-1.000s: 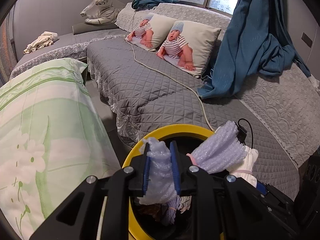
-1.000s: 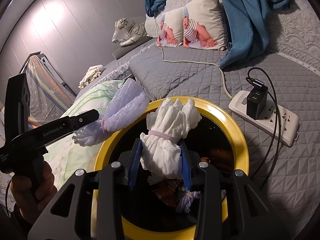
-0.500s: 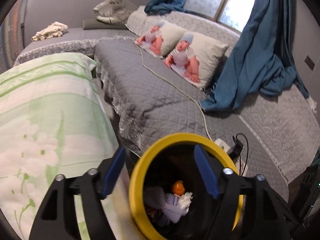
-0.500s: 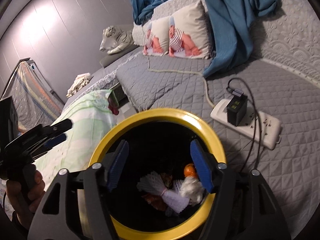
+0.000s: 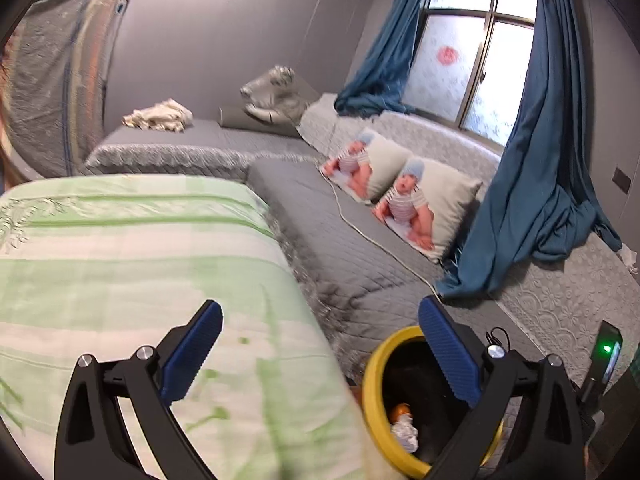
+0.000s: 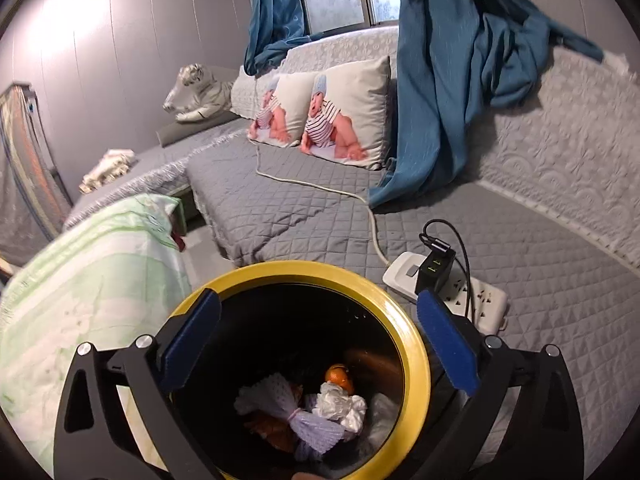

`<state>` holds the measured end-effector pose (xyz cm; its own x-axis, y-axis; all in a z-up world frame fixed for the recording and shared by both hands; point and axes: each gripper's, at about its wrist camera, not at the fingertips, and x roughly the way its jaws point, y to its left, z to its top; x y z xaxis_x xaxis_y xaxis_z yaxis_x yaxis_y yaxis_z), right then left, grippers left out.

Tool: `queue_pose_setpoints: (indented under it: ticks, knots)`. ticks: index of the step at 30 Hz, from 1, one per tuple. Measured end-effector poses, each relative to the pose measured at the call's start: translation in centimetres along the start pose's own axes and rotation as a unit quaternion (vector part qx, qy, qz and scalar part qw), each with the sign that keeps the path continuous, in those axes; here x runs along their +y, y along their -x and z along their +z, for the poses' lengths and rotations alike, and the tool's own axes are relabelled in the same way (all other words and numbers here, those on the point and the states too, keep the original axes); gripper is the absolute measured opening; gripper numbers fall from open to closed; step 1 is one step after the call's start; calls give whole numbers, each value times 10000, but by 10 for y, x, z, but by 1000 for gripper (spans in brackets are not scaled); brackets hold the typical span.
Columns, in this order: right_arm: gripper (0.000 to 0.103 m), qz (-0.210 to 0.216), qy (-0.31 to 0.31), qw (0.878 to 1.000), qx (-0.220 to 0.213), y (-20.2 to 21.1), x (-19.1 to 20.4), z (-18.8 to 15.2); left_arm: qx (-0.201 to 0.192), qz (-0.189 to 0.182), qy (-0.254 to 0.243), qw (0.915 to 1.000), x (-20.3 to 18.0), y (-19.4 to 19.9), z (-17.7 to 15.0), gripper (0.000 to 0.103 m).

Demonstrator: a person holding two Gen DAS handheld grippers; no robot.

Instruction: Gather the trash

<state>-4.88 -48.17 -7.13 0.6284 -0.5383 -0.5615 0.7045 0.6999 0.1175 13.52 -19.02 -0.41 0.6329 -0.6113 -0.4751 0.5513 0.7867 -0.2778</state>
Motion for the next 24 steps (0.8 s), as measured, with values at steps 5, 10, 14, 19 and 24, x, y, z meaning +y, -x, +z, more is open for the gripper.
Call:
queue_pose_setpoints:
  ticks: [5, 10, 14, 19, 24]
  knots:
    - [95, 619, 458, 9970, -42, 16, 47, -8, -606, 480, -4, 9970, 47, 67, 1, 95]
    - [95, 1261, 957, 9870, -284, 47, 106, -17, -1088, 1206, 85, 9867, 80, 118, -7, 95]
    - [95, 1751, 1200, 9759, -500, 82, 147, -25, -1108, 1628, 130, 9803, 99, 148, -17, 95]
    - [95, 2099, 1349, 9657, -722, 121, 177, -38, -1134, 2033, 281, 9721, 109, 179, -35, 95]
    - [95, 2148, 1456, 9619, -859, 144, 183, -54, -1387, 2386, 265, 9608, 103, 209, -57, 95]
